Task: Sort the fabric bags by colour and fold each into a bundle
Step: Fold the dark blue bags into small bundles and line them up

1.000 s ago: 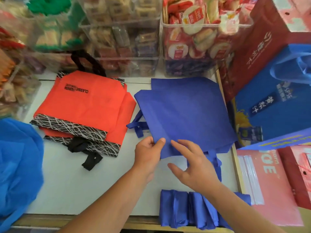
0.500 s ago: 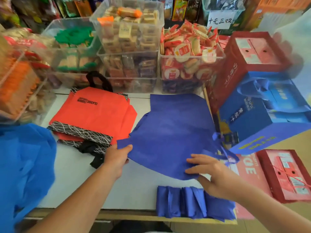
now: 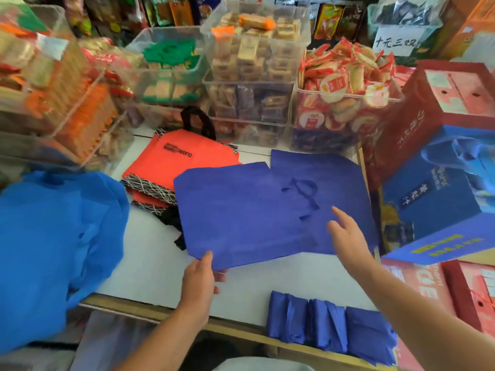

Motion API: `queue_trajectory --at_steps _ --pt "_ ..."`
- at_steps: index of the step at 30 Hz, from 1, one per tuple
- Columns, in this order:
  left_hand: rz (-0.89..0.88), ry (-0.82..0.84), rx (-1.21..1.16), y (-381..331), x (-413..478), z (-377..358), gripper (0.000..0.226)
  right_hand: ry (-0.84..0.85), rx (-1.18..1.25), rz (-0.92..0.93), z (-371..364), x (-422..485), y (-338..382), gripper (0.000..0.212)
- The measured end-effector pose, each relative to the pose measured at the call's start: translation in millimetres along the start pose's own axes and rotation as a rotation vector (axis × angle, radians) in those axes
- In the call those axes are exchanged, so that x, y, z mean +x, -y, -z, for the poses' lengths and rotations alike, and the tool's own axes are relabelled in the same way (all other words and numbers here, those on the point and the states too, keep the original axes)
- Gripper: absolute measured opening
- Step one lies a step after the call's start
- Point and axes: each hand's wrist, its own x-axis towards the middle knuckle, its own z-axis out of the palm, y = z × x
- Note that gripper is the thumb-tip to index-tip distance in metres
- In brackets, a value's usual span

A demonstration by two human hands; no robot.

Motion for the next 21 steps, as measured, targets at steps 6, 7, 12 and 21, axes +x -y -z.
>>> queue_trajectory --at_steps 6,7,12,21 --pt "0.309 0.786 0.379 28.1 -17.8 -37.5 0.035 0.347 -0.272 0.102 -75.2 -37.2 -14.4 0.045" --pt "0.233 0.85 0.466 29.0 -12.0 -34.6 0.028 0.405 -0.323 0.136 -85.6 -41.1 -18.0 0.047" --pt "-0.364 0.455 0.818 23.0 59.6 18.4 0.014 0.492 -0.495 0.037 -138.2 -46.5 -23.6 0.067" --pt "-1.05 0.456 1.706 -31.1 213.6 84.9 0.095 0.371 -0.575 -0.12 -205.9 -7.3 -21.8 0.066"
